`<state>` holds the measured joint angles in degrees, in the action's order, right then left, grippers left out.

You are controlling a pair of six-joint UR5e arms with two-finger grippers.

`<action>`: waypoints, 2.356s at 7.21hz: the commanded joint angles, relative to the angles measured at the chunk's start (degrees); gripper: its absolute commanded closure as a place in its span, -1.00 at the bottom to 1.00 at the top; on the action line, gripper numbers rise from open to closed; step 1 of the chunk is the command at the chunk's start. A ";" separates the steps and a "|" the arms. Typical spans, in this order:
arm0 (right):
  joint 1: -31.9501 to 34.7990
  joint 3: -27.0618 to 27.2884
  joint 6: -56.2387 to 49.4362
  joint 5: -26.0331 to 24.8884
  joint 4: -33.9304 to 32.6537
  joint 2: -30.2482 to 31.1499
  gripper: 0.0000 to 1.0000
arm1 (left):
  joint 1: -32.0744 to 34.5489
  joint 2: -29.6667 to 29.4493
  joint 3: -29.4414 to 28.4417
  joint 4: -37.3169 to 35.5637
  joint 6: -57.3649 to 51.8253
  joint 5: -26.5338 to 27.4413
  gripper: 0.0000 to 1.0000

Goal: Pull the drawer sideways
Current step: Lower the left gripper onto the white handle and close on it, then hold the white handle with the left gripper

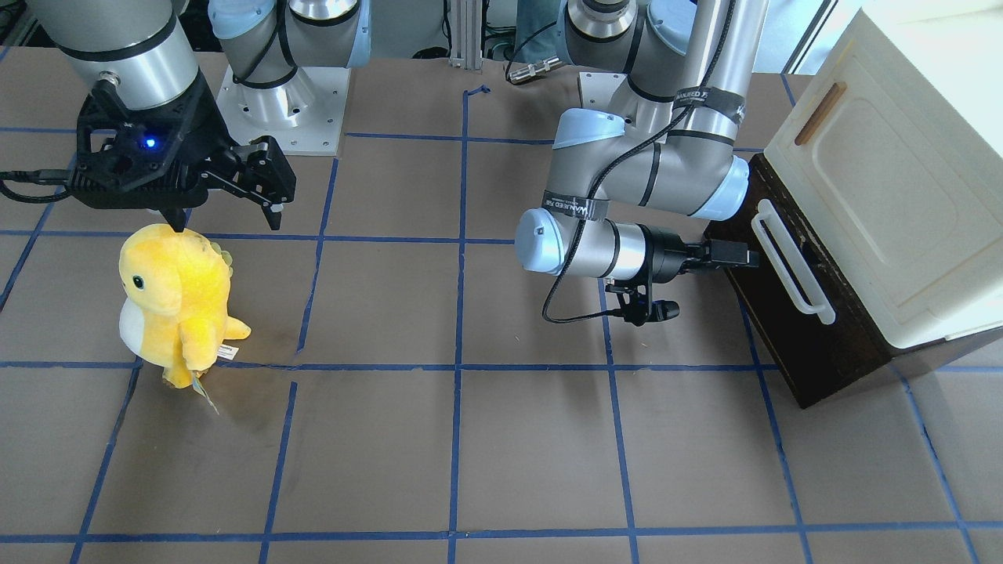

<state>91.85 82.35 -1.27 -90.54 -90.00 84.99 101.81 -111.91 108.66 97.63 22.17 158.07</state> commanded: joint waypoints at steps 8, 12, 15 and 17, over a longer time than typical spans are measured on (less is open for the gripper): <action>0.00 0.00 0.04 0.02 0.00 0.00 -1.00 | -5.83 -0.77 1.72 3.97 2.53 5.14 -1.00; 0.00 0.00 0.04 0.02 0.00 0.00 -1.00 | -5.83 -0.85 1.73 3.97 2.62 5.14 -0.06; 0.00 0.00 0.04 0.02 0.00 0.00 -1.00 | -5.83 -1.03 1.82 3.97 2.62 5.14 0.06; 0.00 0.00 0.04 0.02 0.00 0.00 -1.00 | -5.83 -1.20 1.73 3.97 3.49 5.06 0.05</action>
<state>91.85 82.35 -1.23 -90.53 -90.00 84.99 95.98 -112.99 110.42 101.60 24.99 163.20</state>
